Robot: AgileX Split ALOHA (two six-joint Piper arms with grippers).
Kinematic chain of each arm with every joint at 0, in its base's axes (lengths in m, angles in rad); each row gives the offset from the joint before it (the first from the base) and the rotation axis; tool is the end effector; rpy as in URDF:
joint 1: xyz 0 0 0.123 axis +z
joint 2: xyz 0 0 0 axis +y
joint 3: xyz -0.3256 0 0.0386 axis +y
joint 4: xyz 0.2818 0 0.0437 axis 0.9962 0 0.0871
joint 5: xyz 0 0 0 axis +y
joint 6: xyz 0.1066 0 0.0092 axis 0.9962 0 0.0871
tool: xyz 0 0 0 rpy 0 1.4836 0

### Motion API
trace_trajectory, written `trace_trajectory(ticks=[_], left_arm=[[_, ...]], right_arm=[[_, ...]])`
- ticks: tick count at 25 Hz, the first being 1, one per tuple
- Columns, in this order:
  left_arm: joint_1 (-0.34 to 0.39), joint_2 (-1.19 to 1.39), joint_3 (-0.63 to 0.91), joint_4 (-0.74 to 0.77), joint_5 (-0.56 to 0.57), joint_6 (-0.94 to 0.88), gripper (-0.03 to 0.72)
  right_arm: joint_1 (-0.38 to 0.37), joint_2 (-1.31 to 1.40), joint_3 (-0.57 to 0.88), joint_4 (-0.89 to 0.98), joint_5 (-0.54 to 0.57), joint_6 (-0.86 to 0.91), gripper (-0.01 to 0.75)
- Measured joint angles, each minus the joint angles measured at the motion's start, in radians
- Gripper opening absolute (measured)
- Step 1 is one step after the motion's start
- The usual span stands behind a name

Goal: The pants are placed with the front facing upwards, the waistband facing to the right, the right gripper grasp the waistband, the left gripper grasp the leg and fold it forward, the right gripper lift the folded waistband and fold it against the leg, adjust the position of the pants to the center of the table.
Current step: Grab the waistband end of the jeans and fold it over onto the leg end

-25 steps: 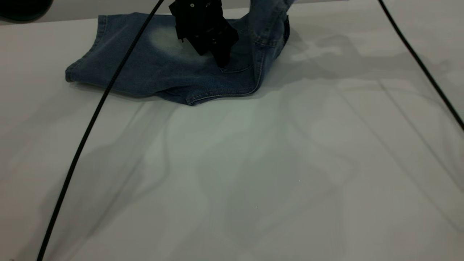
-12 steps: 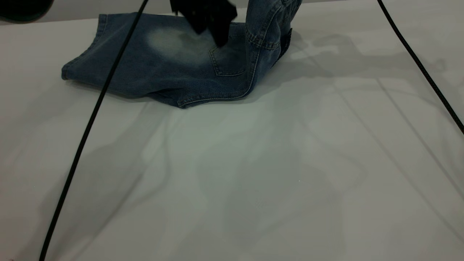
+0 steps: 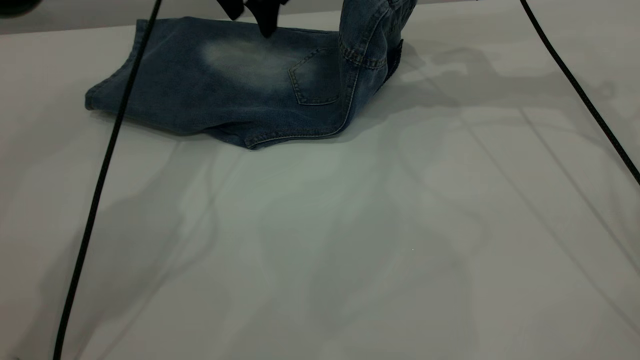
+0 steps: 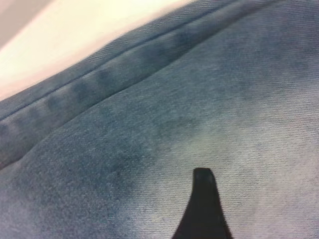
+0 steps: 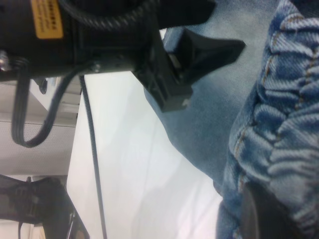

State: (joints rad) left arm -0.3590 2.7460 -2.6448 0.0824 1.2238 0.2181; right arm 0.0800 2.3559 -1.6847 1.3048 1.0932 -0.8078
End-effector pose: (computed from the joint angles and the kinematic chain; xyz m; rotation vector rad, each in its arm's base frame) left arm 0.5974 -0.2153 0.1270 0.8177 2.6808 0.0818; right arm 0.5234 0.1340 0.1371 -0.1820 2.4422 1.4514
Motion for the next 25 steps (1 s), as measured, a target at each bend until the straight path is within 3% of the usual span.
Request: trace_trajectory(ticks=[19, 25], left_arm=[[0.007, -0.054, 0.003, -0.013, -0.002, -0.126, 0.493], [0.007, -0.168, 0.143, -0.009, -0.004, -0.124, 0.493]], right_arm=[[-0.001, 0.0, 0.0, -0.032, -0.001, 0.024, 0.053], [-0.001, 0.0, 0.0, -0.03, -0.001, 0.024, 0.057]])
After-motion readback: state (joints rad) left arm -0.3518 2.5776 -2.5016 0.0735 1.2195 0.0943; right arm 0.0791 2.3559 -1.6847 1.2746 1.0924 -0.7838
